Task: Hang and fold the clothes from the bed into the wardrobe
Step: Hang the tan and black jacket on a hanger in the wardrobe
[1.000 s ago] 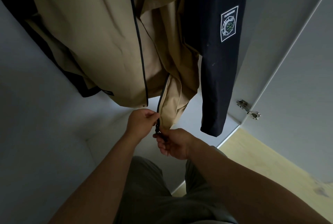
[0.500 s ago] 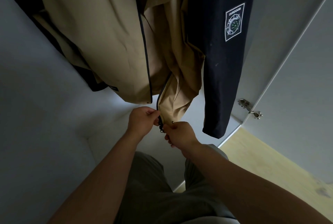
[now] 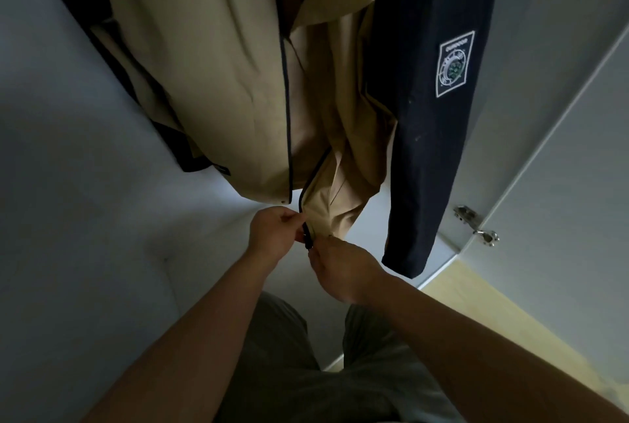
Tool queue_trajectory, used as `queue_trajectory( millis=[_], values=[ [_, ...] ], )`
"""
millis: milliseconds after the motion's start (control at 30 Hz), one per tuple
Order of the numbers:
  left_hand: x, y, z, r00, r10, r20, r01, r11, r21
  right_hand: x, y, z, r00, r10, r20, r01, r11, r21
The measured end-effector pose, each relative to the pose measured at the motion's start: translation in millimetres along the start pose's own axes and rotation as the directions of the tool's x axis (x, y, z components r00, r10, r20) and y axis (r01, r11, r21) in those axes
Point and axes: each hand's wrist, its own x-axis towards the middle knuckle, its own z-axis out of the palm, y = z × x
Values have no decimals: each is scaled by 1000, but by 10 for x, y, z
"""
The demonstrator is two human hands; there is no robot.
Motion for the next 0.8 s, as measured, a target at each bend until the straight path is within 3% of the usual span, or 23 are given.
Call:
queue_trajectory(
  millis=[133, 300, 400, 600, 800],
  values=[
    [13, 19, -104, 1000, -3, 13, 4, 998, -68, 11, -9, -26, 966, -170, -195, 125, 966, -226],
    [6, -67, -169, 999, -12, 43, 15, 997, -75, 78, 15, -60, 889, -339, -309, 239, 917, -319],
    [2, -96, -184, 998, -19, 61, 26, 994, -109, 78, 57, -80, 860, -418, -293, 307, 882, -357],
    [-4, -99, -159, 997, -32, 70, 38, 995, -93, 96, 42, -44, 829, -426, -362, 316, 891, -326],
    [-15, -138, -155, 993, -23, 113, 38, 991, -129, 134, 90, -16, 822, -478, -310, 398, 871, -289]
  ],
)
